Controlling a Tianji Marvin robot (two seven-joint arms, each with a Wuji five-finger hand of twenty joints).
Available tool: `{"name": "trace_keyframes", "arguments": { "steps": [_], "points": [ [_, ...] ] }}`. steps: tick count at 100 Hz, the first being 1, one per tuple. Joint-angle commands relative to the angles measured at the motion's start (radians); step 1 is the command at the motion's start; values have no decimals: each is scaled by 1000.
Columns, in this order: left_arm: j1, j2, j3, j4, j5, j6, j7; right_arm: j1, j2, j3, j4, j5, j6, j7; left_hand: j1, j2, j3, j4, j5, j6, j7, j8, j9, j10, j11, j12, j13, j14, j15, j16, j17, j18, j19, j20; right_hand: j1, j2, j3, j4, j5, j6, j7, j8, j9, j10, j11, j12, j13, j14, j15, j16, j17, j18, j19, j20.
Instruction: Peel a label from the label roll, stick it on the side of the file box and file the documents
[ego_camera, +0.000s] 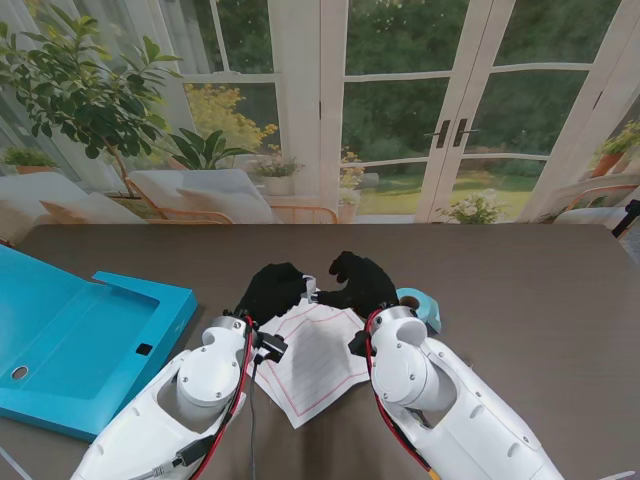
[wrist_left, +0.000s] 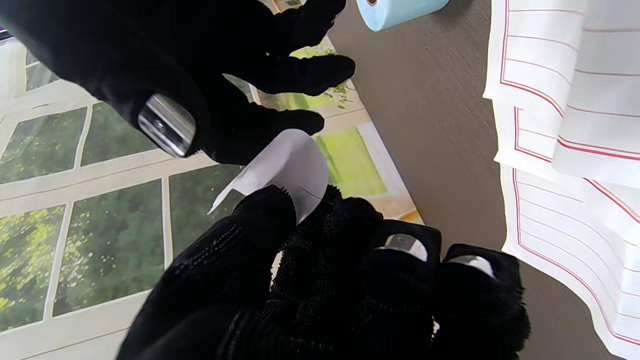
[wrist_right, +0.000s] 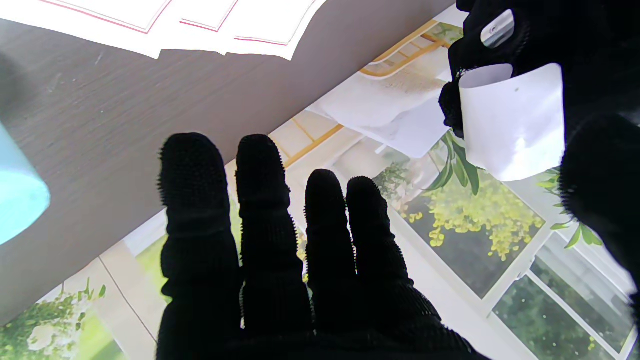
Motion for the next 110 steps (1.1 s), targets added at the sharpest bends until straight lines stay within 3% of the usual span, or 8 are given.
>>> {"name": "trace_keyframes", "arguments": {
  "steps": [1,41,89,110],
  "points": [
    [3,-7,-1,-7,-4,5,-17,-2,-18,-9,9,3,4,-2,25,20,-21,-26,17,45,4,5,-3,13,-6,-5,8,-7,-2,-4,11,28,4,5,-48,-38,18,-20,-40,24,2,4,-28,4,20,10,-23,4,19,15,-426,-12,-2,38],
    [6,-6,1,-8,-5,6,-19,-9,-25,-28,8,14,11,-11,24,20,-22,-26,21,47,1,8,2,13,-5,-6,15,-2,-10,-6,14,32,3,4,-43,-37,14,-19,-32,16,3,-1,-23,5,22,-1,-24,10,25,9,-429,-8,-3,41],
    [7,-6,3,-9,-9,10,-24,-1,-43,-59,29,10,34,-54,21,19,-17,-26,25,48,1,11,6,14,-5,-7,22,3,-12,-6,20,38,5,2,-41,-8,-3,-16,-109,52,-13,-14,-69,12,36,-3,-51,13,42,10,-446,-12,-2,48],
    [5,-5,4,-5,-10,4,-27,14,-53,-77,60,0,52,-72,19,20,-16,-27,24,46,1,12,6,14,-5,-7,22,3,-12,-6,20,39,5,2,48,2,-3,-4,-43,28,31,1,-1,12,59,-1,-1,17,67,12,-408,0,21,51]
  ]
}}
